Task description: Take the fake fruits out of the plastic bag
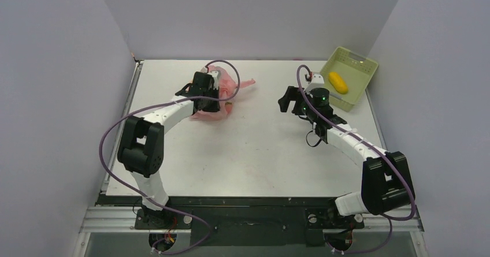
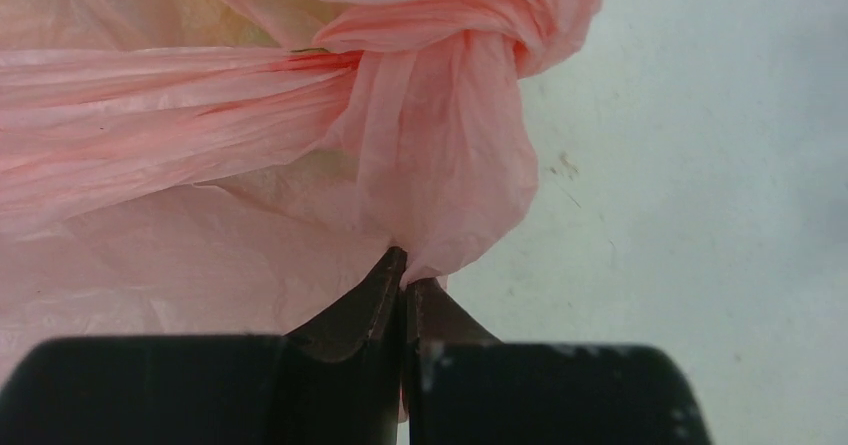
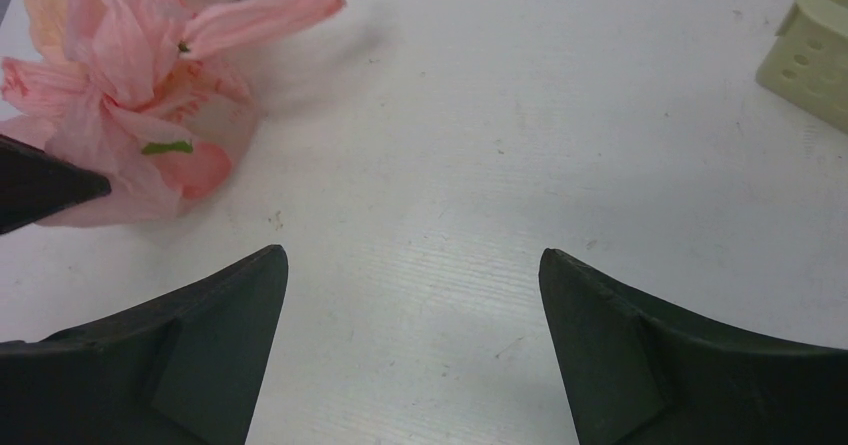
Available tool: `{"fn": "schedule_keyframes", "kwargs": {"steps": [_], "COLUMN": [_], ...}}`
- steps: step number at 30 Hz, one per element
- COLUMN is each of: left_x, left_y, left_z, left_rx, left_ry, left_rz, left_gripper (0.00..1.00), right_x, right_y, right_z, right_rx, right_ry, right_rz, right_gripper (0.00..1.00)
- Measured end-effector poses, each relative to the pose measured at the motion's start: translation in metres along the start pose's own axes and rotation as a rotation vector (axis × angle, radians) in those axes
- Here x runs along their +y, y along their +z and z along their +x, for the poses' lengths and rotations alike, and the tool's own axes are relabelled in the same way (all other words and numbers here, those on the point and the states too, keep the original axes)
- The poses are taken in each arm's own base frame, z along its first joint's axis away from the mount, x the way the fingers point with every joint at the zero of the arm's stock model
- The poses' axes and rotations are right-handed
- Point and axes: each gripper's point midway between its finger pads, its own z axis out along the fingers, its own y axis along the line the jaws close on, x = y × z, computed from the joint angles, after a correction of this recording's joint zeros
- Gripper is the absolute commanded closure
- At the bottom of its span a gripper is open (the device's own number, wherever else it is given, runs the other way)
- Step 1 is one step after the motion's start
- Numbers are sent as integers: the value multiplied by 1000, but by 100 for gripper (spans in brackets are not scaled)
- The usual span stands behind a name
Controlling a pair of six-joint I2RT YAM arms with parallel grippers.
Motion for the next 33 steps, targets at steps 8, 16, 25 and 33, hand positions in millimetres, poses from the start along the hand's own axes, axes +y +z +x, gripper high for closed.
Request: {"fn": "schedule_keyframes", "kwargs": {"steps": [8,16,25,33], "left_x": [-59,-85,-95,-108], "left_y": [-33,-76,-118,-120], "left_z": [68,107,88,69], "left_rx": [61,39,-79,-154], "left_ry": [-70,-92,-103,-87], "left_rz": [162,245,304,315], "left_gripper": [100,79,63,57], "right_x": [31,45,85,122], "right_y": [2,1,-10,-13], "right_z": [7,14,21,33], "right_rx": [30,53,57,74], "right_ry": [-25,-55,-63,-19], "right_rz": [-96,-137,-262,-367], "right_gripper": [9,10,10,24]}}
